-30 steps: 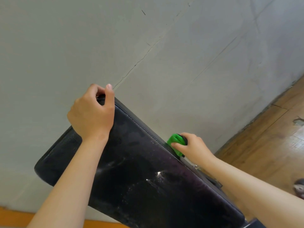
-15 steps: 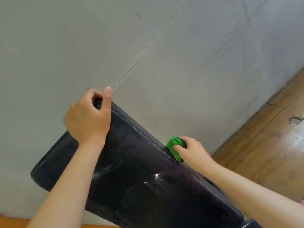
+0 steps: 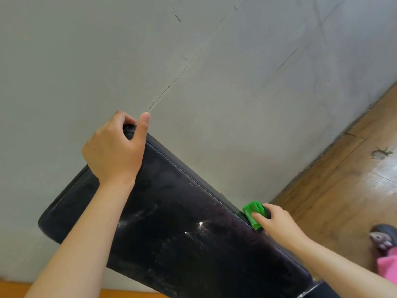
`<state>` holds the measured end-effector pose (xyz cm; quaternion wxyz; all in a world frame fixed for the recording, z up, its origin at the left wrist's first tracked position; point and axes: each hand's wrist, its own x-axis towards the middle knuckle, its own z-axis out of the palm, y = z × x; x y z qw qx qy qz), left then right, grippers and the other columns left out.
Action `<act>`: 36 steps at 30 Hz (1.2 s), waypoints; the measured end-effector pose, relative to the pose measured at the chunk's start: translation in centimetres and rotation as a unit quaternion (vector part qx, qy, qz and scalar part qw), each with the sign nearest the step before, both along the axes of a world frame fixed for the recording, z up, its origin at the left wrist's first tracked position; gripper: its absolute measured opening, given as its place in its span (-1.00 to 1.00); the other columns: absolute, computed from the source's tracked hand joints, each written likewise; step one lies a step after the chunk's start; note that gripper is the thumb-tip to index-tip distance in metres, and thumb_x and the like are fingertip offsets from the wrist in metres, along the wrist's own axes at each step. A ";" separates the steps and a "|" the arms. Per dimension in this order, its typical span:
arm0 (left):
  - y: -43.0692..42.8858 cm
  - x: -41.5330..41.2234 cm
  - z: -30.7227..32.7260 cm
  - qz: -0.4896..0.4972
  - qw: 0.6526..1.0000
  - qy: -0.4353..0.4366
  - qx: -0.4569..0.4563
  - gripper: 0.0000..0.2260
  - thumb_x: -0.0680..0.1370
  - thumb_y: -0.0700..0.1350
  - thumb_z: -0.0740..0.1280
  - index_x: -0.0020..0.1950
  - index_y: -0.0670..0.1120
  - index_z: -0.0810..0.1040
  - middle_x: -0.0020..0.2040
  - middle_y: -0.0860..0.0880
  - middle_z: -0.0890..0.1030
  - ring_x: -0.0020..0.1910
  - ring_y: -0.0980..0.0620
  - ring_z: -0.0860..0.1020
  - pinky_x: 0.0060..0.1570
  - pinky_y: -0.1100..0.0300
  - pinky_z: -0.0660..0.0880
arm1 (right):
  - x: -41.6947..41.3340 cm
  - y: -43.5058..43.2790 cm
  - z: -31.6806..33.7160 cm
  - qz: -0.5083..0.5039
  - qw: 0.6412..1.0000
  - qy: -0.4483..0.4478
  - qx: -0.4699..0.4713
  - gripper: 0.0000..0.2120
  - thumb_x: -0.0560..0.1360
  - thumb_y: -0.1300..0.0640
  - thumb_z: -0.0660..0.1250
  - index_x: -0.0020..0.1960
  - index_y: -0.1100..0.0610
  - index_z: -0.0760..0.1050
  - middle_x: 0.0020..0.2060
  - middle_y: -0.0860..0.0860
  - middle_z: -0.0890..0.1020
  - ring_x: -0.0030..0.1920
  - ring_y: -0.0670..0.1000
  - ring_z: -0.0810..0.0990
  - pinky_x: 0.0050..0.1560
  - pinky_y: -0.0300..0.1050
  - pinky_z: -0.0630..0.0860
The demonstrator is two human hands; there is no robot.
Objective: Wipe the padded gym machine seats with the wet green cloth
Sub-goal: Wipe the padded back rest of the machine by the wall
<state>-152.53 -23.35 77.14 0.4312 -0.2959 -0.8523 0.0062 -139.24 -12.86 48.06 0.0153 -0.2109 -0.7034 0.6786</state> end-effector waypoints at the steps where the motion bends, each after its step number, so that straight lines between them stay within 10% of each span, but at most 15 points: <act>1: -0.1 0.0 0.0 -0.003 1.000 0.001 -0.004 -0.50 0.58 0.33 0.06 -0.14 -0.06 0.52 -0.32 0.07 0.49 -0.39 0.01 0.42 -0.45 0.25 0.13 | 0.0 -0.1 -0.2 -0.003 1.000 -0.003 0.005 -0.72 0.58 0.03 0.30 0.25 0.11 0.51 -0.06 -0.06 0.63 -0.17 -0.13 0.59 -0.19 -0.30 0.49; 10: -0.2 -0.1 0.8 -0.021 0.994 -0.001 -0.103 -0.58 0.60 0.21 0.10 -0.15 -0.07 0.54 -0.26 0.00 0.59 -0.34 -0.01 0.46 -0.41 0.23 0.20 | -1.9 0.3 5.2 0.001 0.996 0.089 -0.025 -0.70 0.56 0.04 0.33 0.25 0.11 0.50 0.05 -0.02 0.61 0.05 -0.05 0.58 0.05 -0.18 0.53; 16: 1.8 2.2 -2.9 0.007 0.906 0.011 -0.423 -0.48 0.52 0.24 0.06 -0.20 -0.12 0.60 -0.29 -0.10 0.64 -0.19 -0.12 0.57 0.24 -0.05 0.29 | -1.9 0.3 5.5 0.027 0.994 0.091 -0.059 -0.82 0.57 0.02 0.31 0.15 0.03 0.49 -0.02 -0.04 0.63 -0.18 -0.09 0.64 -0.14 -0.25 0.59; 22: 3.0 4.7 -10.0 0.072 0.824 -0.092 -0.554 -0.57 0.63 0.25 -0.02 -0.20 -0.05 0.34 -0.12 -0.04 0.60 -0.18 -0.07 0.42 -0.06 0.06 0.21 | -1.0 0.0 2.4 0.011 0.995 0.068 -0.069 -0.84 0.54 0.05 0.36 0.11 0.02 0.53 -0.08 -0.05 0.66 -0.21 -0.08 0.64 -0.17 -0.21 0.61; 36: 3.2 4.2 -13.4 -0.049 0.831 -0.088 -0.547 -0.46 0.62 0.25 -0.01 -0.41 -0.09 0.19 -0.47 0.01 0.28 -0.41 -0.02 0.33 -0.30 0.13 0.19 | -1.5 0.2 -0.6 -0.013 0.994 0.045 -0.096 -0.74 0.52 0.06 0.39 0.17 0.12 0.57 -0.06 -0.02 0.65 -0.13 -0.09 0.61 -0.22 -0.24 0.56</act>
